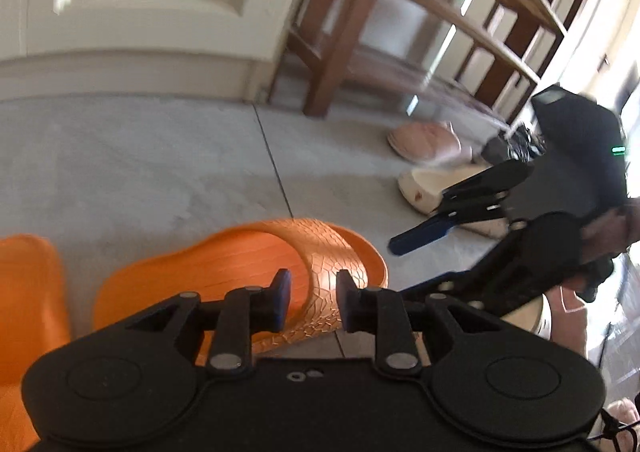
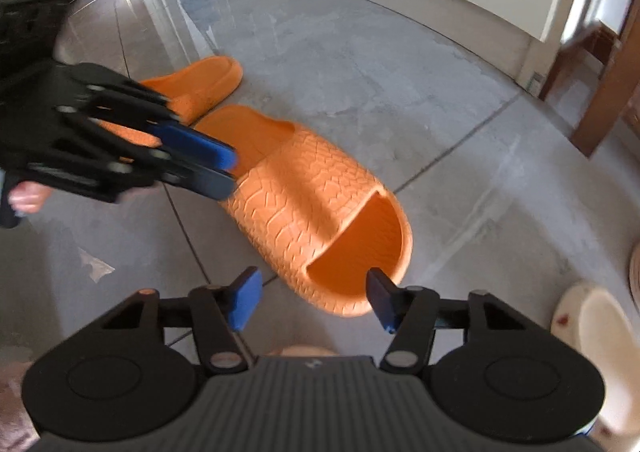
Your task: Organize scattered shoes
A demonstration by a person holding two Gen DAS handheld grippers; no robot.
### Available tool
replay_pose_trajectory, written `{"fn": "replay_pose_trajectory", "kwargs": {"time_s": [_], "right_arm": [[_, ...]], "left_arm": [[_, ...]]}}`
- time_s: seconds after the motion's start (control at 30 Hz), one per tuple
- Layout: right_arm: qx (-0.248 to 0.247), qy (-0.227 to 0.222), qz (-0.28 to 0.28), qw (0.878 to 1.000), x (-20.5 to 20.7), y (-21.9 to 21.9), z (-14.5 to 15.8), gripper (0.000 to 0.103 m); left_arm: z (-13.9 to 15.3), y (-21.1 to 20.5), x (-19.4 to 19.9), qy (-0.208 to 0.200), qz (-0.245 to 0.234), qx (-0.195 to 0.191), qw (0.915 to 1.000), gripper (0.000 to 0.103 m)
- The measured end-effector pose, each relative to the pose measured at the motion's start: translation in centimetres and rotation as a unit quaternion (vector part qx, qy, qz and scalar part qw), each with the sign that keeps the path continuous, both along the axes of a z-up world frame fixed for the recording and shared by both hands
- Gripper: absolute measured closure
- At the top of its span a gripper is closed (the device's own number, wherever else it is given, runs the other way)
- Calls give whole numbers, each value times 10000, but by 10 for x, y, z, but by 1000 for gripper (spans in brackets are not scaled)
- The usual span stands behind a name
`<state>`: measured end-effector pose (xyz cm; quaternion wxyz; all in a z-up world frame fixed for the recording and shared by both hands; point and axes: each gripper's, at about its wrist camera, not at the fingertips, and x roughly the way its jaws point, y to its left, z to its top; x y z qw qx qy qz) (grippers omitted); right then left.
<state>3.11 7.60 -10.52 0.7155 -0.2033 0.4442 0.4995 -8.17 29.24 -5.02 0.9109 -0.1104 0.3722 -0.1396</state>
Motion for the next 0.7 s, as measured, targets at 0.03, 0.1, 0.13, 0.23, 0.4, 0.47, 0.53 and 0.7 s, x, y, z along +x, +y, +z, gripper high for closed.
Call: {"fn": "replay_pose_trajectory", "kwargs": {"time_s": [0.03, 0.1, 0.13, 0.23, 0.4, 0.47, 0.53, 0.7], "right_arm": [[1, 15, 58, 10000, 0, 2, -1, 42], [-71, -4, 197, 9998, 0, 9, -7, 44], [-111, -16, 271, 9996, 1, 13, -11, 44], [-290, 28, 280, 9992, 3, 22, -23, 57], [-83, 189, 453, 9988, -6, 30, -22, 79], [-53, 296, 611, 9977, -17, 37, -22, 81], [-11, 445, 682, 9967, -26, 43, -22, 82], [100, 550, 844, 9949, -57, 76, -20, 81]], "left_arm": [[2, 1, -7, -41, 133, -33, 9999, 79], [6, 3, -20, -121, 396, -97, 9991, 79], [6, 5, -23, -110, 494, -106, 9987, 79], [6, 12, -34, -78, 789, -133, 9968, 79], [6, 23, -51, -25, 1278, -178, 9916, 79], [7, 28, -59, -10, 1467, -183, 9890, 79], [9, 36, -71, 7, 1708, -188, 9851, 79], [14, 48, -99, 39, 2249, -156, 9743, 79]]}}
